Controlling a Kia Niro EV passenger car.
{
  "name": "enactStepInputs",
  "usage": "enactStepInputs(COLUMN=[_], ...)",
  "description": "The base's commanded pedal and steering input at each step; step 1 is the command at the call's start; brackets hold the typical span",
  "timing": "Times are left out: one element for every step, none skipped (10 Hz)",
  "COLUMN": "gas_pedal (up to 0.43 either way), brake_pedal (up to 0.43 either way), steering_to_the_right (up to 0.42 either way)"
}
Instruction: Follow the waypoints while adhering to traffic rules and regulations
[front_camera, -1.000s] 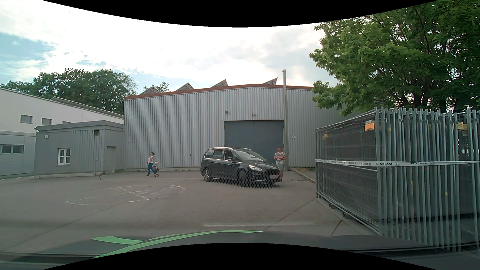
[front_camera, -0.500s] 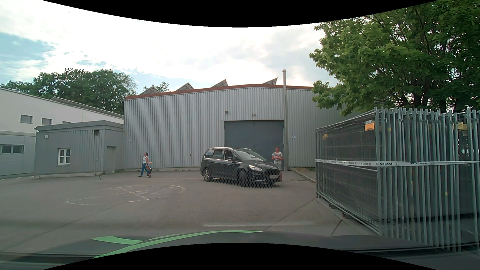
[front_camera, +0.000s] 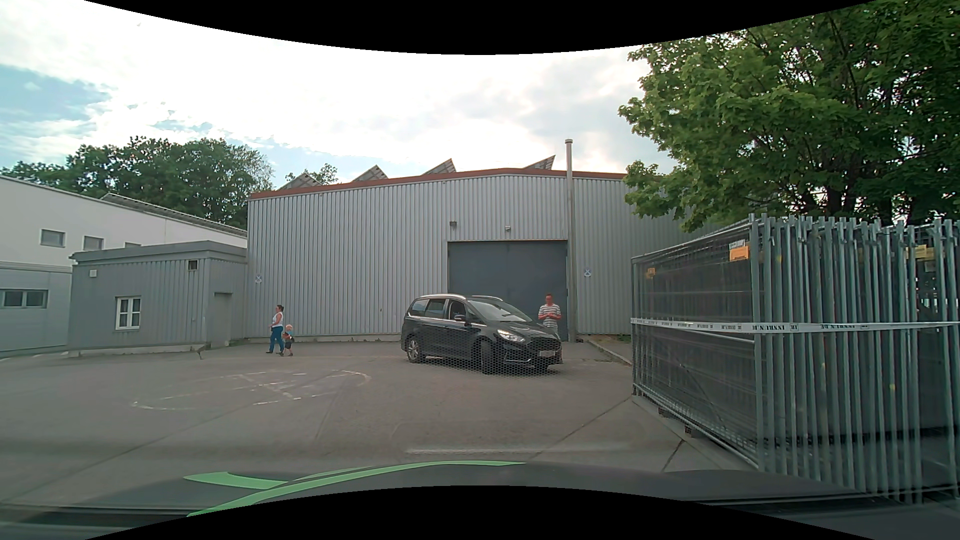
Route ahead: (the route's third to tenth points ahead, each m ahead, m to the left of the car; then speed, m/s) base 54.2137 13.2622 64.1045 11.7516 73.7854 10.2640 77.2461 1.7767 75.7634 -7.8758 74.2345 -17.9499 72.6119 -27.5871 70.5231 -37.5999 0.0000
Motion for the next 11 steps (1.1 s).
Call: enactStepInputs(gas_pedal=[0.000,0.000,0.000,0.000,0.000,0.000,0.000,0.000,0.000,0.000,0.000], brake_pedal=[0.287,0.287,0.293,0.287,0.287,0.287,0.287,0.287,0.287,0.287,0.287], steering_to_the_right=[-0.027,-0.027,-0.027,-0.027,-0.027,-0.027,-0.027,-0.027,-0.027,-0.027,-0.027])
